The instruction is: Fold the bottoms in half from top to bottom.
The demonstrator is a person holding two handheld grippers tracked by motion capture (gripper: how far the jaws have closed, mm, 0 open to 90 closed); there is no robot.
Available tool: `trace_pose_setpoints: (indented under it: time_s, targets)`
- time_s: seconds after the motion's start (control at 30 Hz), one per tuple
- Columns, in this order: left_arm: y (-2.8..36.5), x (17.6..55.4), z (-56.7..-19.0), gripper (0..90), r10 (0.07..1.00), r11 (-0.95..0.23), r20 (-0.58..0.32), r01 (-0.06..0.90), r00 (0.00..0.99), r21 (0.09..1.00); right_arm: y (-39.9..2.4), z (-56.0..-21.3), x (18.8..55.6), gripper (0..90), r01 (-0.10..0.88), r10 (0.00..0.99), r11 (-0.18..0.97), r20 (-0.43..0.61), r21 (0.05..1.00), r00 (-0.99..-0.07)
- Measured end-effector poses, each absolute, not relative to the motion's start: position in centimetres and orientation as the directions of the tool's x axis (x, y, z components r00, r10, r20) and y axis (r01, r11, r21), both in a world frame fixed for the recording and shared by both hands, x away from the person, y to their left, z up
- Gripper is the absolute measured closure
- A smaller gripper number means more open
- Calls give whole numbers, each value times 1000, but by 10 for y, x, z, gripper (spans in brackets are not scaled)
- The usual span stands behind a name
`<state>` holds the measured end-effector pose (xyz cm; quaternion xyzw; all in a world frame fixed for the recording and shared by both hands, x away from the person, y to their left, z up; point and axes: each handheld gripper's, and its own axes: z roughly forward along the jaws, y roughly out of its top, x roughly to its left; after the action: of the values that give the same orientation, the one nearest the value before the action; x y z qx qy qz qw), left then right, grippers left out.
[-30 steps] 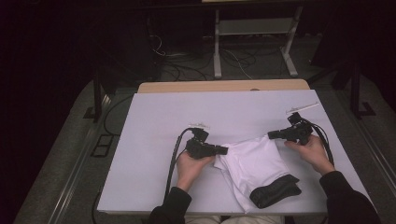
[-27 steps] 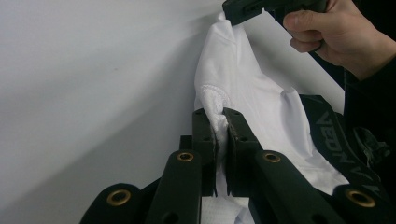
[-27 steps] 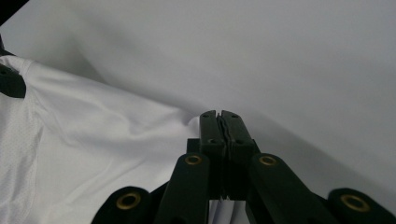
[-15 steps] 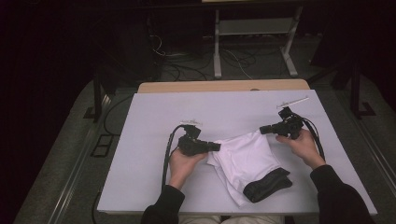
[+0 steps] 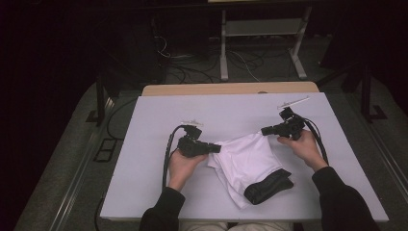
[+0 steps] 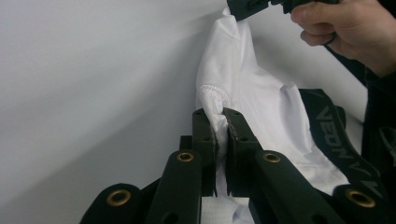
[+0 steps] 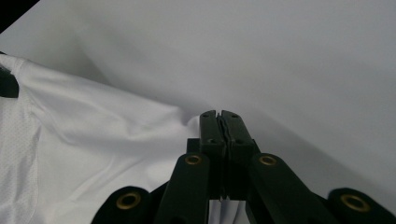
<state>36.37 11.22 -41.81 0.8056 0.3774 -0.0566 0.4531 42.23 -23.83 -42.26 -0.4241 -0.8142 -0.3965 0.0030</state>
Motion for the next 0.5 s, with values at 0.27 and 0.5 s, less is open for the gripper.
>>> trace_pose_setpoints:
  time_s: [0.27, 0.5]
  targets:
    - [120, 376, -419, 832, 579, -331, -407, 660, 706, 675, -229, -426, 428, 874, 705, 701, 316, 344, 635, -624]
    - [124, 387, -417, 832, 582, -349, -383, 646, 717, 679, -223, -426, 431, 873, 711, 714, 296, 346, 638, -608]
